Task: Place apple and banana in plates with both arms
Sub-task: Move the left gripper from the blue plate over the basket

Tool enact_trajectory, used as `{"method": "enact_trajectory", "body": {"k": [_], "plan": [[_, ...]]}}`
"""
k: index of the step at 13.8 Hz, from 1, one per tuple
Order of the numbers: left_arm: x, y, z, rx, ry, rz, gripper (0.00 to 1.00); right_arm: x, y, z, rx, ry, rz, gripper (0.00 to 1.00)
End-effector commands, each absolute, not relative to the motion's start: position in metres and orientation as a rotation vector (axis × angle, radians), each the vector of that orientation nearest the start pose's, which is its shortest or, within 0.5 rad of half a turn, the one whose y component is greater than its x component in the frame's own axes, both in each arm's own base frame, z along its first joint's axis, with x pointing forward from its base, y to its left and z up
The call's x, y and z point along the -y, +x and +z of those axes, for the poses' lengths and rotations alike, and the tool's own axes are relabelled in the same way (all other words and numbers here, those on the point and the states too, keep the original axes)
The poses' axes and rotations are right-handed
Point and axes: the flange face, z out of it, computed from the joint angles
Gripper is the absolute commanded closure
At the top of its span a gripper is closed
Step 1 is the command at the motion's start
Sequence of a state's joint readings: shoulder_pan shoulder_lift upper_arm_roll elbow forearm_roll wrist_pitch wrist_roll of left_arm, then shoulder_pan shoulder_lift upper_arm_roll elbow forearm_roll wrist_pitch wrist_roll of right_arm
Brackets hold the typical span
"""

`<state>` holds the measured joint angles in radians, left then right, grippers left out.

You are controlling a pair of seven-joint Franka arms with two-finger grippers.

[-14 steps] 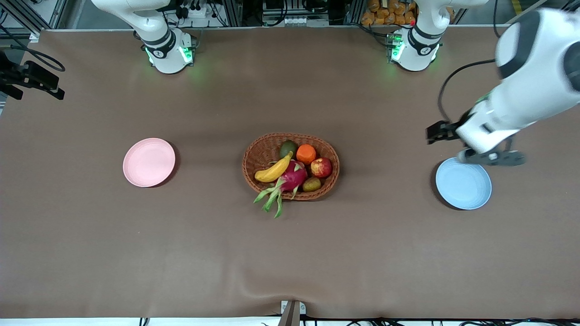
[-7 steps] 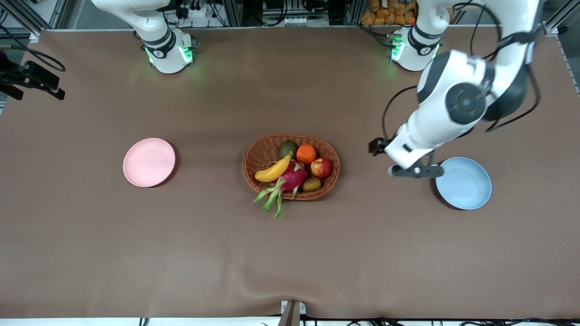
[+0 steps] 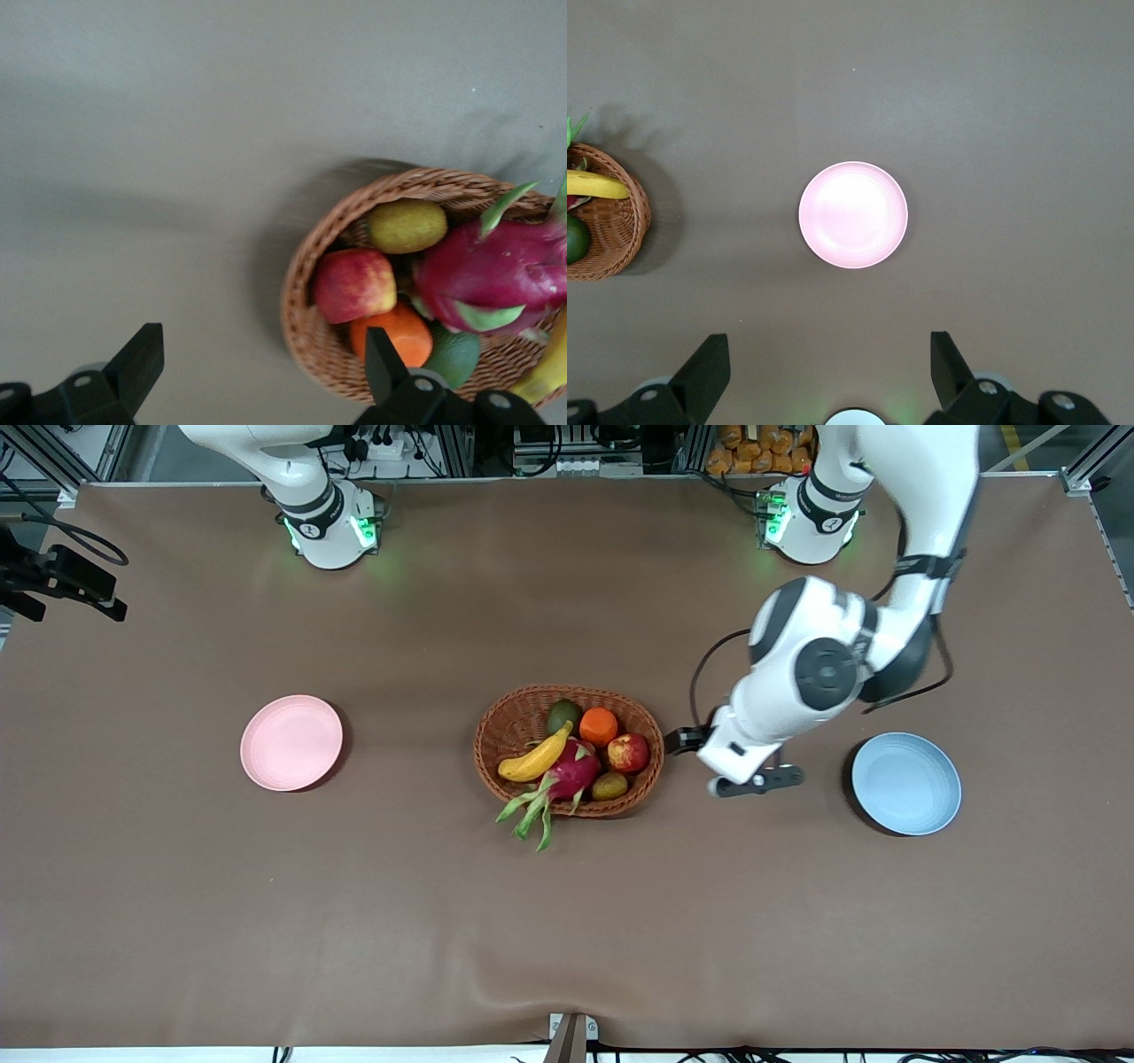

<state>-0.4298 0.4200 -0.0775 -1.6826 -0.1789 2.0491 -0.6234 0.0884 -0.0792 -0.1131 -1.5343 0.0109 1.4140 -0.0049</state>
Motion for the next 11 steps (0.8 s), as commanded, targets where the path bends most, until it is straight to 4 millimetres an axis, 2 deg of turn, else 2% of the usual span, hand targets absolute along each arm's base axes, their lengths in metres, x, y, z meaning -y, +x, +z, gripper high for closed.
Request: {"method": "enact_trajectory", "body": {"k": [1,3,6,9,11], "plan": [[0.363,0.587,0.324,0.474,-3.226,0.262,0.00,0.015,0.507,0.672,-0.018,-3.108,0.048,0.00],[0.376,0.583,0.307,0.485,-3.210,0.279,0.00,0.015,0.507,0.672,-0.018,-3.108,0.045,0.00],[0.382,0.585,0.283,0.508,-3.195,0.289,0.00,0.014,0.507,0.672,-0.016,-3.107,0.048,0.00],[0.397,0.577,0.276,0.515,-3.187,0.291,0.00,0.014,0.507,0.671,-0.016,-3.107,0.057,0.00],[0.398,0.577,0.268,0.557,-3.175,0.303,0.00,0.013,0.506,0.672,-0.013,-3.107,0.057,0.00]]}}
